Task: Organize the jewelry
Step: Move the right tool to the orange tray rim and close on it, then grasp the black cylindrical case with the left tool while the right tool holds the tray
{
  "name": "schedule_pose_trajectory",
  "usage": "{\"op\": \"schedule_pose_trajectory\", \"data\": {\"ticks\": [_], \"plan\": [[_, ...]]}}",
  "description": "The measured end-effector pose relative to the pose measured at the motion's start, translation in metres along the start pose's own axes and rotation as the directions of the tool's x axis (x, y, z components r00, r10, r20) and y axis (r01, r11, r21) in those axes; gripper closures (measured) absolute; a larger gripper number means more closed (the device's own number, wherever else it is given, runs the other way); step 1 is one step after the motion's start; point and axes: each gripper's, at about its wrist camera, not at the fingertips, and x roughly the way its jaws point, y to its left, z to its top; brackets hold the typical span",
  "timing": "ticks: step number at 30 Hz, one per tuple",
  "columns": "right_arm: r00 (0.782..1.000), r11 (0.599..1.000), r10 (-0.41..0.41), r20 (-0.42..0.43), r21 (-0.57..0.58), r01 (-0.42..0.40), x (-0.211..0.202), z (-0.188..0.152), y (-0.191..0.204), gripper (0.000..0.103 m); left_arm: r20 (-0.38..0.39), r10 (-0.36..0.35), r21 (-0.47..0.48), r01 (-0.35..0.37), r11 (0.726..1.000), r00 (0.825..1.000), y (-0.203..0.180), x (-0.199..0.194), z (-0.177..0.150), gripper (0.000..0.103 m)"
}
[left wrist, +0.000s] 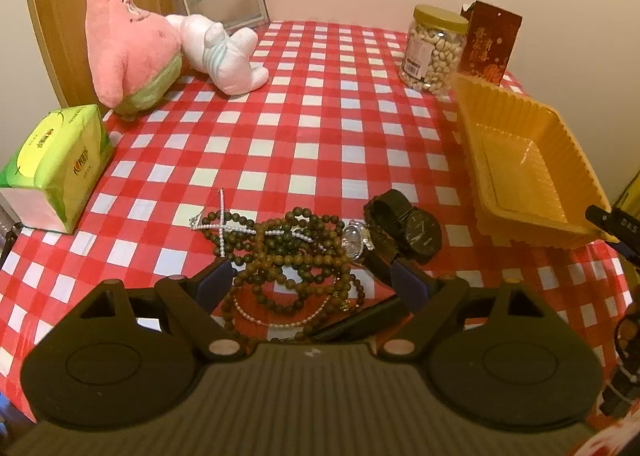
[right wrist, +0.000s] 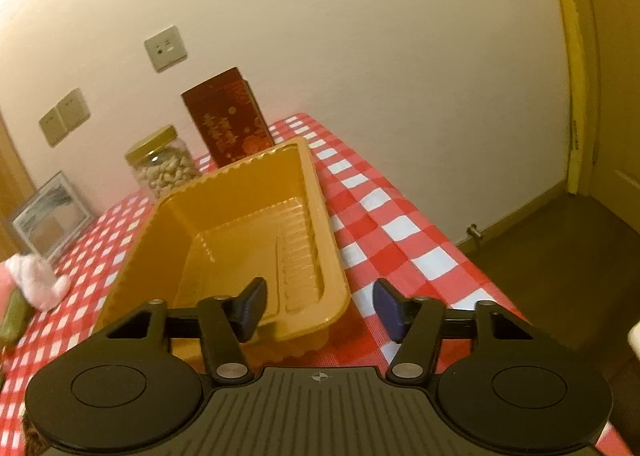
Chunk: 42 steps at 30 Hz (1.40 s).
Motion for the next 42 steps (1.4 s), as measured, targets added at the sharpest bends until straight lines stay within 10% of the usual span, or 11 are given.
{"op": "schedule_pose_trajectory", "data": {"ticks": [18,42], "plan": [[0.997,0.999,-0.043,0.067,-0.005,0.044,0.025,-0.006,0.004,0.094,-0.03,0.022,-0.005,-0.022,1.0,0.999,0.01,0.006,-0.004,0.018],[0.999,0.971,0.013,-0.041,-0.239,-0.023,-0.069,0.006,-0.003,0.098,-0.022,-0.07,0.093,0.072,0.993,0.997,0.0,-0.003,-0.049,0.029]]}}
